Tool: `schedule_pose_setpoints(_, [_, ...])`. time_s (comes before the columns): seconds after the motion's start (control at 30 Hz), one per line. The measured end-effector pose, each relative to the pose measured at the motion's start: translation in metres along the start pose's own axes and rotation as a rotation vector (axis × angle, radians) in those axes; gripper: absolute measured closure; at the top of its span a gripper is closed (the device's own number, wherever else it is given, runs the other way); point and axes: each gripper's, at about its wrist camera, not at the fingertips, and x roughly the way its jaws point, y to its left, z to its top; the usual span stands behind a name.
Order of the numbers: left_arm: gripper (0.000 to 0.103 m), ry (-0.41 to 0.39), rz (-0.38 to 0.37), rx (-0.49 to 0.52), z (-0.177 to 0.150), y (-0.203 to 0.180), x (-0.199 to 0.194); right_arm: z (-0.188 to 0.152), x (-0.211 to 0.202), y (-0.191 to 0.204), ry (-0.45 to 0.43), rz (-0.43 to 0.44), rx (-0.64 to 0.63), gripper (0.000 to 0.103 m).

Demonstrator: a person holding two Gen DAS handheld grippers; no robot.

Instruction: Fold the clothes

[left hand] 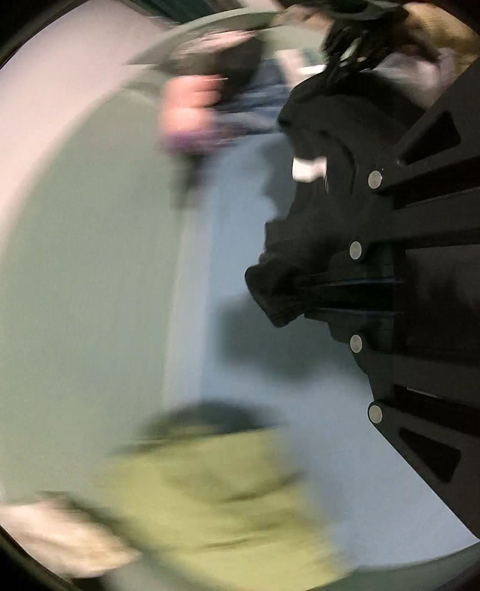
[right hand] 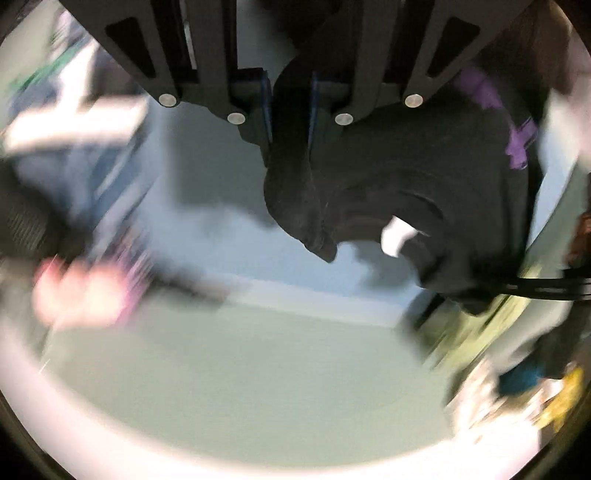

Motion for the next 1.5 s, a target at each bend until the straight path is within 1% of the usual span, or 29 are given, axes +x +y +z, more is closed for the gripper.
schedule_pose_setpoints(0.03, [0.091,-0.08,0.016,-0.037,0.025,-0.003,-0.005,0.022,0.0,-0.012,-0.044,-0.025,0.06,0.061])
schedule_pose_setpoints(0.07, [0.07,-0.079,0.038,-0.064,0.035,-0.006,-0.002,0.038,0.001,-0.022,-0.061,-0.032,0.12,0.02])
schedule_pose_setpoints(0.1, [0.021,-0.078,0.06,-0.092,0.044,-0.008,0.001,0.05,0.002,-0.031,-0.065,-0.032,0.174,0.011])
schedule_pose_setpoints(0.13, [0.006,-0.078,0.082,-0.119,0.053,-0.01,0.004,0.054,0.001,-0.036,-0.067,-0.016,0.221,0.014])
schedule_pose_setpoints(0.17, [0.004,-0.071,0.089,-0.134,0.058,-0.012,0.006,0.053,0.0,-0.04,-0.067,0.008,0.261,0.016])
schedule_pose_setpoints(0.23, [0.004,-0.031,0.038,-0.099,0.039,-0.01,0.009,0.036,0.002,-0.036,-0.038,0.104,0.29,0.016])
schedule_pose_setpoints(0.27, [0.004,-0.019,0.04,-0.062,0.025,-0.007,0.008,0.022,0.004,-0.031,-0.015,0.126,0.279,0.016])
schedule_pose_setpoints(0.3, [0.004,0.005,0.056,-0.016,0.007,-0.003,0.008,0.0,0.003,-0.029,0.017,0.14,0.265,0.016])
schedule_pose_setpoints(0.37, [0.004,0.141,0.141,0.096,-0.043,0.012,0.014,-0.048,0.002,-0.025,0.085,0.163,0.236,0.022])
schedule_pose_setpoints(0.43, [0.005,0.313,0.207,0.154,-0.098,0.038,0.017,-0.111,-0.002,-0.025,0.173,0.218,0.244,0.027])
schedule_pose_setpoints(0.47, [0.005,0.379,0.215,0.144,-0.124,0.05,0.017,-0.14,-0.005,-0.027,0.219,0.252,0.265,0.036])
schedule_pose_setpoints(0.5, [0.007,0.441,0.209,0.106,-0.148,0.061,0.014,-0.169,-0.007,-0.029,0.266,0.287,0.287,0.042])
schedule_pose_setpoints(0.53, [0.008,0.489,0.183,0.038,-0.174,0.075,0.006,-0.193,-0.009,-0.032,0.304,0.308,0.307,0.052])
schedule_pose_setpoints(0.57, [0.012,0.533,0.155,-0.031,-0.198,0.088,-0.001,-0.212,-0.01,-0.034,0.334,0.321,0.333,0.052])
schedule_pose_setpoints(0.6, [0.022,0.561,0.12,-0.098,-0.217,0.098,-0.007,-0.229,-0.011,-0.035,0.362,0.334,0.364,0.052])
schedule_pose_setpoints(0.63, [0.027,0.577,0.088,-0.154,-0.232,0.105,-0.014,-0.247,-0.012,-0.036,0.39,0.348,0.395,0.052])
schedule_pose_setpoints(0.67, [0.031,0.579,0.073,-0.18,-0.242,0.108,-0.019,-0.257,-0.011,-0.037,0.403,0.356,0.424,0.052])
schedule_pose_setpoints(0.73, [0.033,0.549,0.072,-0.19,-0.256,0.109,-0.031,-0.267,-0.008,-0.037,0.409,0.366,0.48,0.052])
schedule_pose_setpoints(0.87, [0.034,0.51,0.107,-0.24,-0.268,0.108,-0.042,-0.26,0.006,-0.034,0.385,0.321,0.533,0.05])
schedule_pose_setpoints(0.97, [0.034,0.508,0.147,-0.283,-0.279,0.103,-0.052,-0.254,0.014,-0.03,0.343,0.275,0.521,0.048])
schedule_pose_setpoints(1.07, [0.034,0.52,0.146,-0.326,-0.295,0.102,-0.059,-0.249,0.022,-0.027,0.299,0.227,0.501,0.05])
schedule_pose_setpoints(1.1, [0.034,0.532,0.128,-0.336,-0.301,0.101,-0.058,-0.248,0.025,-0.026,0.285,0.211,0.494,0.056])
schedule_pose_setpoints(1.13, [0.037,0.54,0.107,-0.348,-0.308,0.101,-0.056,-0.246,0.028,-0.024,0.27,0.195,0.488,0.07])
schedule_pose_setpoints(1.17, [0.047,0.541,0.076,-0.368,-0.313,0.102,-0.052,-0.246,0.028,-0.022,0.253,0.185,0.481,0.081])
schedule_pose_setpoints(1.23, [0.06,0.508,0.016,-0.409,-0.32,0.102,-0.05,-0.252,0.022,-0.025,0.233,0.243,0.55,0.092])
schedule_pose_setpoints(1.27, [0.08,0.483,-0.014,-0.43,-0.323,0.101,-0.051,-0.255,0.018,-0.027,0.225,0.28,0.595,0.094])
schedule_pose_setpoints(1.3, [0.093,0.457,-0.044,-0.451,-0.325,0.1,-0.052,-0.258,0.01,-0.032,0.206,0.324,0.647,0.094])
schedule_pose_setpoints(1.4, [0.094,0.377,-0.144,-0.508,-0.324,0.101,-0.072,-0.255,-0.034,-0.053,0.109,0.427,0.738,0.095])
schedule_pose_setpoints(1.5, [0.094,0.284,-0.227,-0.511,-0.312,0.098,-0.102,-0.246,-0.089,-0.069,-0.001,0.453,0.707,0.099])
